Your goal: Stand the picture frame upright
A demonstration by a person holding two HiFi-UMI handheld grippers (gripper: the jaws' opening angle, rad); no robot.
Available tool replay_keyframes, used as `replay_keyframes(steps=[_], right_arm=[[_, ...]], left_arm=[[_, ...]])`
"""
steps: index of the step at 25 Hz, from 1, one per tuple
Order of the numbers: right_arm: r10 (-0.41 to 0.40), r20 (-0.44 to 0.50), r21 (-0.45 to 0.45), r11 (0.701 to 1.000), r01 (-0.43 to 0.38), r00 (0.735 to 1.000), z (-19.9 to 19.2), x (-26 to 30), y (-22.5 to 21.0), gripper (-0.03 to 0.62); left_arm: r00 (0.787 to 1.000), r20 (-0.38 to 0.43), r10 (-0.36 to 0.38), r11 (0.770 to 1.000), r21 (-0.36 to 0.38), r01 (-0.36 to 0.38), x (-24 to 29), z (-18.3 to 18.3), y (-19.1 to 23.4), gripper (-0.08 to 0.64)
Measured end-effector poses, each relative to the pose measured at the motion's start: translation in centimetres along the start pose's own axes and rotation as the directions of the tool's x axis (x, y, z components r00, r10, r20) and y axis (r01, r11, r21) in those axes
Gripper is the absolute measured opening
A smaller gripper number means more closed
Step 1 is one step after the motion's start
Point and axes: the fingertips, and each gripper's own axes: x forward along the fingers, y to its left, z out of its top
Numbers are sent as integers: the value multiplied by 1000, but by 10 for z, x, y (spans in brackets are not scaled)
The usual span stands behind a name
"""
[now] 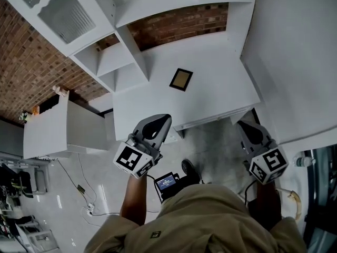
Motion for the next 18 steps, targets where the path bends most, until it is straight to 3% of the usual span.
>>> replay_keyframes(steps=[9, 18], right_arm=[[-24, 5, -16, 1000, 24, 1000, 36, 90, -11, 3], [11, -21, -13, 1000, -11, 1000, 40, 152, -40, 3]], left_arm=[[999, 18, -26, 1000, 5, 26, 27, 3, 92, 5], [1000, -1, 28, 999, -30, -28, 48, -12, 144, 5]])
